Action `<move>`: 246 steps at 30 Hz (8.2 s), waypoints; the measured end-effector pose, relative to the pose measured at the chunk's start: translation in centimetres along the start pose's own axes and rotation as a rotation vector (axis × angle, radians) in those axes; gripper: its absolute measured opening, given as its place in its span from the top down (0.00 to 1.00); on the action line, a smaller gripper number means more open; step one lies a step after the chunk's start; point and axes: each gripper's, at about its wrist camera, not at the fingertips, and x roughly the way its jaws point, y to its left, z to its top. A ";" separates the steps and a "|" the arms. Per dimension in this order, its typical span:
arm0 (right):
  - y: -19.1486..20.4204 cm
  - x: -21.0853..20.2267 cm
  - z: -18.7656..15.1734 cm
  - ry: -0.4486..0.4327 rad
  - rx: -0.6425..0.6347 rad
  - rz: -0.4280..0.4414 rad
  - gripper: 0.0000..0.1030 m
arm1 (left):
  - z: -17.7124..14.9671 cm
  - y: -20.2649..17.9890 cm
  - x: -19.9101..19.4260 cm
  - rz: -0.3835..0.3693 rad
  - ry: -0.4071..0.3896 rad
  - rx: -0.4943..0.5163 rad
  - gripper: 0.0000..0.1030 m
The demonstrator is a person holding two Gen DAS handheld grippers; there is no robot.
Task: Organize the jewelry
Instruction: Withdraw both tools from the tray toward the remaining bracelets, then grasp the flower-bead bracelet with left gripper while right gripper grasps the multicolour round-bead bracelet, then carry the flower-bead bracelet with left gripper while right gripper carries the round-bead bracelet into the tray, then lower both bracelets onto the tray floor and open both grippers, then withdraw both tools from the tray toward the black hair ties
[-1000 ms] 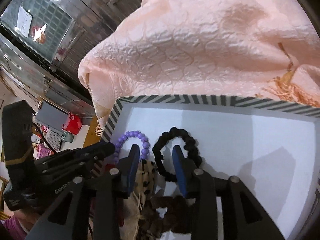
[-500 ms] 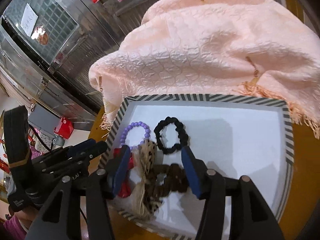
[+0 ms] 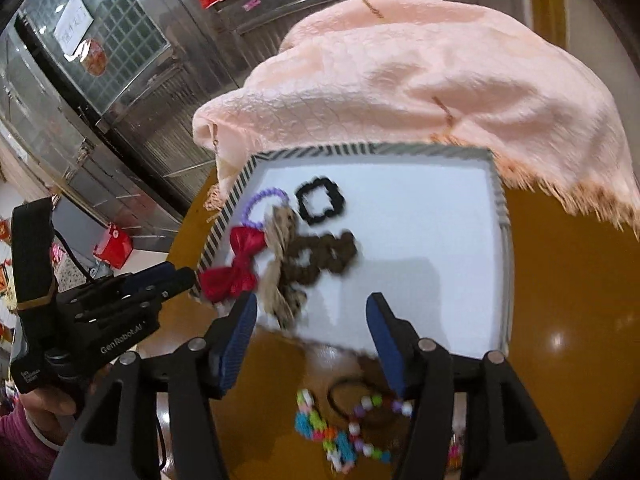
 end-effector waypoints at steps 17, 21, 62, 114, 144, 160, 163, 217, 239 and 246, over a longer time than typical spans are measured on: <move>-1.2 -3.8 -7.2 -0.017 0.027 -0.115 0.39 | -5.1 -2.5 -2.1 -0.055 0.020 0.050 0.84; -1.8 -4.3 -8.6 -0.010 0.021 -0.135 0.38 | -5.8 -3.0 -1.9 -0.072 0.035 0.053 0.84; -5.9 -2.5 -11.3 0.093 -0.004 -0.158 0.39 | -7.8 -9.6 5.1 -0.210 0.246 0.055 0.79; -1.1 -5.2 -3.6 -0.022 -0.246 -0.138 0.91 | -4.5 -5.7 -1.5 -0.322 0.063 0.084 1.00; -3.5 -2.2 3.6 -0.027 -0.232 -0.163 0.91 | 3.8 -9.0 1.1 -0.235 -0.003 0.079 1.00; -1.6 6.1 7.7 0.078 -0.295 -0.073 0.91 | 3.4 -4.3 7.3 -0.160 0.101 -0.081 1.00; -1.1 8.0 8.7 0.092 -0.302 -0.053 0.91 | 3.0 -3.8 7.6 -0.149 0.109 -0.089 1.00; -4.5 0.5 3.9 0.047 -0.135 -0.157 0.45 | 1.1 -5.4 3.7 -0.065 0.063 -0.029 0.79; -3.8 -6.4 -6.6 -0.015 0.004 -0.200 0.44 | -3.9 -8.9 -2.3 -0.080 -0.036 0.152 0.80; -3.1 -7.3 -7.9 -0.031 -0.004 -0.211 0.44 | -4.9 -9.3 -3.4 -0.079 -0.058 0.178 0.80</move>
